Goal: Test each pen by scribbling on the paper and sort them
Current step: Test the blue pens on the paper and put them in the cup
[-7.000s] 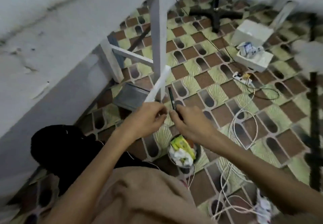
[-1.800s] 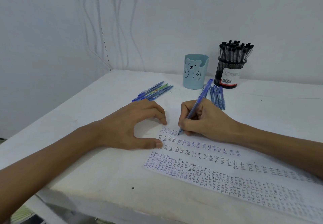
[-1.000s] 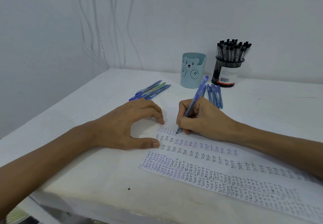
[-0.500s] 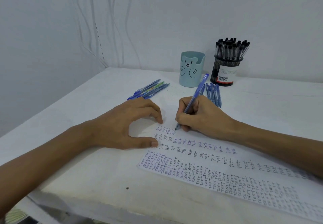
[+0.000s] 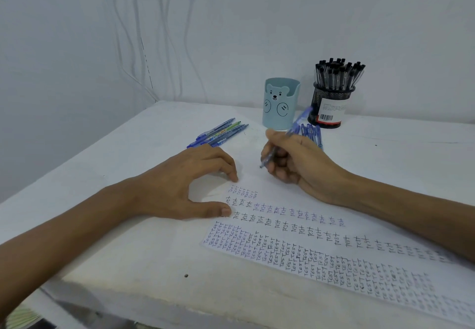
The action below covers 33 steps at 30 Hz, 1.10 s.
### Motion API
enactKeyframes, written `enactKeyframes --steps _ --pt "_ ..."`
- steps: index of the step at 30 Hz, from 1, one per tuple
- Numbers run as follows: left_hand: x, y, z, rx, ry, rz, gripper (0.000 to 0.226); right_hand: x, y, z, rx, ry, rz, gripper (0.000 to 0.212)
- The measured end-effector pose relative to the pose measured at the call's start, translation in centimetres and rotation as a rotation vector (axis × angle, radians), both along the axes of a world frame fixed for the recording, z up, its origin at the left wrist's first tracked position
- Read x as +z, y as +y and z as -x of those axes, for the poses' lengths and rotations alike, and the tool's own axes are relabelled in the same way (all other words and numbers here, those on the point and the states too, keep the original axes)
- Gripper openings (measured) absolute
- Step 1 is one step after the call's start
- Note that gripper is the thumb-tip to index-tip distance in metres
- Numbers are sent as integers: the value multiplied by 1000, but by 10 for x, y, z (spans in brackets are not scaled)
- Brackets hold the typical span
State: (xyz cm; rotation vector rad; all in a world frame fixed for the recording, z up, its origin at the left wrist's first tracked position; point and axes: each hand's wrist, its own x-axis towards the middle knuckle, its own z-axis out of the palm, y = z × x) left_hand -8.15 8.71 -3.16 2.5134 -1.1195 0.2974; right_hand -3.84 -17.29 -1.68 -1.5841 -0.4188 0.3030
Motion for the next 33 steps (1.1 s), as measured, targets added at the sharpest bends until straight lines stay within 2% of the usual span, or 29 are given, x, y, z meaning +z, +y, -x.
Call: enactKeyframes --steps 4,6,8,11,13,16,20,22,25,27,29,31,33 --pt "1 -1 0 -3 -6 1 43 -3 -1 -2 25 -19 -100 29" --pt "0 -1 0 -4 -8 3 43 -2 -1 -2 13 6 -114 42" --pt "0 -1 0 -5 -6 7 43 0 0 -3 5 27 -169 46" --pt "1 -1 0 -7 -6 8 43 5 1 -2 -22 140 -265 32" --pt "1 -1 1 -7 -3 10 43 7 -1 -3 -27 223 -323 42" --pt "1 -1 1 -5 -2 8 44 8 -3 -5 -35 209 -311 50" --pt "0 0 0 -14 -6 16 42 10 -2 -12 -86 206 -264 41" --pt "0 0 0 -16 -12 16 42 13 -5 -22 -132 206 -171 39" --pt "0 -1 -1 -18 -15 18 43 20 -15 -43 -231 129 113 36" --pt "0 -1 -1 -25 -10 21 42 25 -23 -57 -250 -15 323 26" --pt "0 0 0 -26 -12 21 43 29 -30 -72 -322 -248 634 16" --pt "0 0 0 -26 -14 20 43 28 -34 -85 -398 -437 899 33" --pt "0 0 0 -24 -13 23 43 28 -34 -93 -420 -510 1035 41"
